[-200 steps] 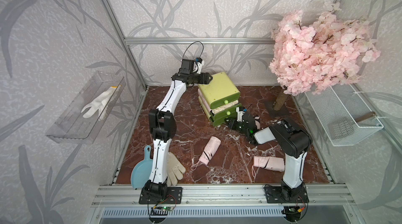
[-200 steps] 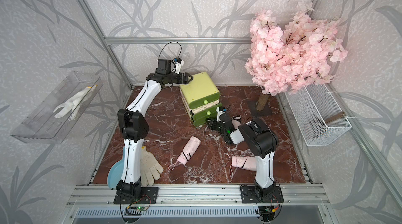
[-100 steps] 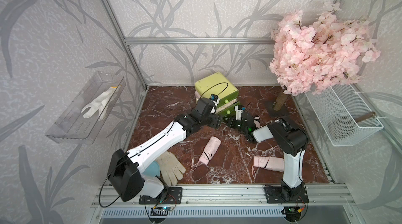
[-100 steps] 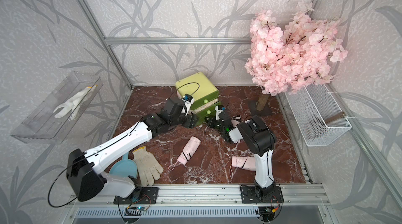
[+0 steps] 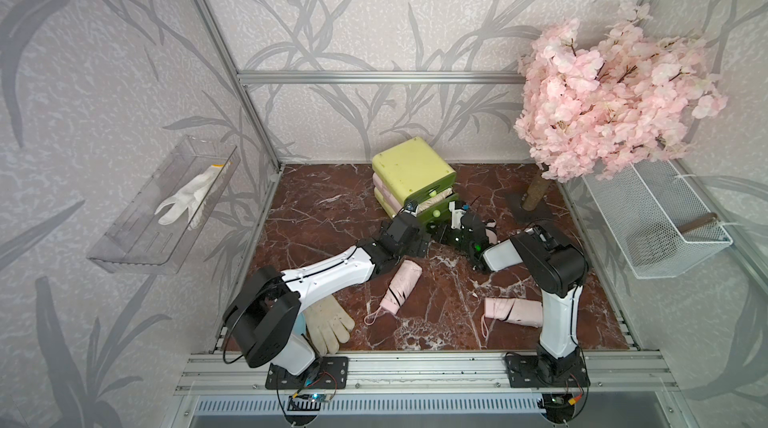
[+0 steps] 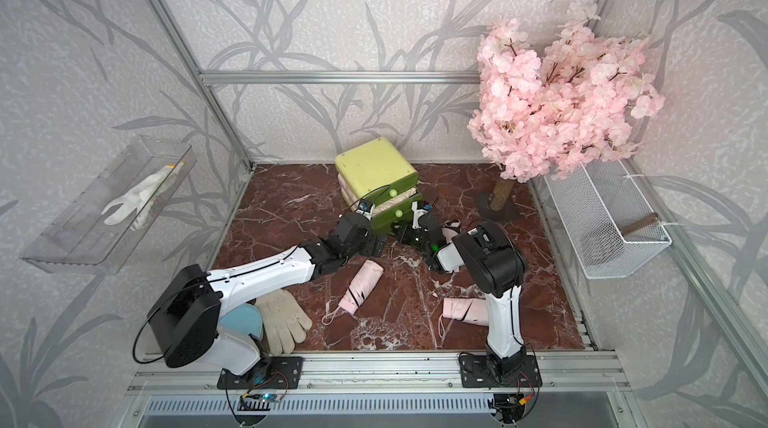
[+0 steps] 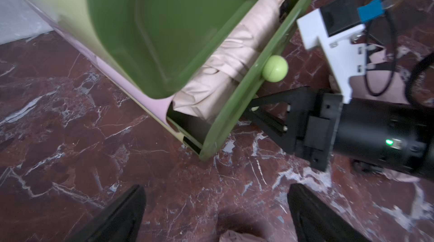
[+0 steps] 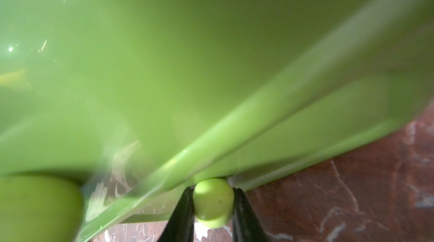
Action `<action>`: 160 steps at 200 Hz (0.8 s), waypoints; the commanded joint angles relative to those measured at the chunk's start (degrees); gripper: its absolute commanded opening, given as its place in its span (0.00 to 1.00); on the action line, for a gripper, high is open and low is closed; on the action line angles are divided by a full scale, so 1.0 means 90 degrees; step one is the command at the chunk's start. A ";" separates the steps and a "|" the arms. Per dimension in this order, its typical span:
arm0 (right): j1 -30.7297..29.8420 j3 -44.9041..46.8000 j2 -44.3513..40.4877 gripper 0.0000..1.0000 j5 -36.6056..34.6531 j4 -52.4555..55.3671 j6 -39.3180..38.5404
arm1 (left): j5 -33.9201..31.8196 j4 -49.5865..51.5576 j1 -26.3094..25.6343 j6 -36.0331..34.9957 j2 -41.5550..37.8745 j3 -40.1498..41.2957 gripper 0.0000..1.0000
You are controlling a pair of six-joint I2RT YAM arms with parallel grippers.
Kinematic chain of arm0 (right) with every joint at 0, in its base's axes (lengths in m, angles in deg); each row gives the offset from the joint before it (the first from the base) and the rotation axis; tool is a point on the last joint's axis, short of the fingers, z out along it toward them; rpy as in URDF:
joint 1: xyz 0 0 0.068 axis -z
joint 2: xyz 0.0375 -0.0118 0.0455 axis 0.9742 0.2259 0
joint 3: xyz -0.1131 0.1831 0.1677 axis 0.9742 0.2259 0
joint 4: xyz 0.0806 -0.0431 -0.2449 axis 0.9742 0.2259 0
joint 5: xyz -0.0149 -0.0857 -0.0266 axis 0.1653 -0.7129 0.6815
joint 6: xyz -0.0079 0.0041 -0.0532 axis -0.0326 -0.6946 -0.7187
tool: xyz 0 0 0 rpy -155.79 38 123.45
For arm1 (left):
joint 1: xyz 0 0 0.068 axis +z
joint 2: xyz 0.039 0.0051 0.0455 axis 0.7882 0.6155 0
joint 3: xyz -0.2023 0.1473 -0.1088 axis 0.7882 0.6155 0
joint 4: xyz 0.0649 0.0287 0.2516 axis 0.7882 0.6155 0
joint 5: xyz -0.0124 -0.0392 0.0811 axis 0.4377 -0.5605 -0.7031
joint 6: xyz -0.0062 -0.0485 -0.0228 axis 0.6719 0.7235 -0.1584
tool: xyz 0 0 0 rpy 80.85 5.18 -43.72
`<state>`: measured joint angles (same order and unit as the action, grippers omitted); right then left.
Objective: Place the umbrella in the drawer by color
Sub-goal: Open the drawer in the storage box.
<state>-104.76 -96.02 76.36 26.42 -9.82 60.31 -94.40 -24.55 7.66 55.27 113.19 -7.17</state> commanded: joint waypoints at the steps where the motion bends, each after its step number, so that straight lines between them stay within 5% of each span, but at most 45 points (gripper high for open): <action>1: -0.0028 0.0112 -0.0266 0.08 0.0245 -0.0400 0.0085 | -0.0346 -0.1114 0.0056 -0.0372 0.0159 -0.0226 1.00; 61: -0.0004 0.0540 -0.0437 0.08 0.0303 -0.0670 0.0195 | -0.0612 -0.1356 0.0835 -0.0381 0.0881 -0.0693 1.00; 160: -0.0014 0.1176 -0.1112 0.07 0.0353 -0.0528 0.0269 | -0.1490 -0.1751 0.0985 -0.0660 0.1095 -0.0776 1.00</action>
<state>-104.58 -86.34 69.83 28.00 -14.04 62.13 -100.09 -34.65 14.30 49.46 122.72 -13.49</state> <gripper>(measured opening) 0.266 0.996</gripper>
